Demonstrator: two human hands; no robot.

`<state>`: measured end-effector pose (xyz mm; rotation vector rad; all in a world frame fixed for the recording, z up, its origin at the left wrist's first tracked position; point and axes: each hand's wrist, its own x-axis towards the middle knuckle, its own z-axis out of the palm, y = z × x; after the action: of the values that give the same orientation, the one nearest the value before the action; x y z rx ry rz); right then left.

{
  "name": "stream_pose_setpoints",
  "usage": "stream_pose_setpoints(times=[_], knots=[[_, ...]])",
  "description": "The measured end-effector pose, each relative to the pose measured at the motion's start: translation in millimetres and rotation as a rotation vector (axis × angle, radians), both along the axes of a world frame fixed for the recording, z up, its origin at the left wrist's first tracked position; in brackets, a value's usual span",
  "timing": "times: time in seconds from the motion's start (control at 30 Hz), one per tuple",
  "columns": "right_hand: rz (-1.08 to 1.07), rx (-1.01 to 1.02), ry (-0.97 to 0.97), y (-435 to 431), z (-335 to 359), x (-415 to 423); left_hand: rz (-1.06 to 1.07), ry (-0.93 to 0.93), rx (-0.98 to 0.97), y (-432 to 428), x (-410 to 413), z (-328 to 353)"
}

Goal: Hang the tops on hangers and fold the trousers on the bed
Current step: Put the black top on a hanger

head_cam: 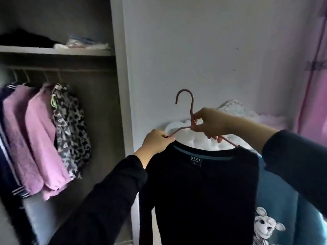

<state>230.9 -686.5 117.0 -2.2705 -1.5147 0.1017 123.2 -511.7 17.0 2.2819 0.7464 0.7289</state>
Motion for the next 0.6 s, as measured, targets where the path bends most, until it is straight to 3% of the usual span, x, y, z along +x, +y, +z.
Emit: stream_pose_setpoints(times=[0.13,0.33,0.6], knots=[[0.059,-0.072,0.016,92,-19,-45,-0.023,0.155,-0.071,85,-55,-6],[0.134,-0.115,-0.004,226,-30,-110,0.037,0.309,0.032,197,-123,-20],[0.062,-0.077,0.017,386,-29,-141,0.102,0.287,0.077,318,-151,-19]])
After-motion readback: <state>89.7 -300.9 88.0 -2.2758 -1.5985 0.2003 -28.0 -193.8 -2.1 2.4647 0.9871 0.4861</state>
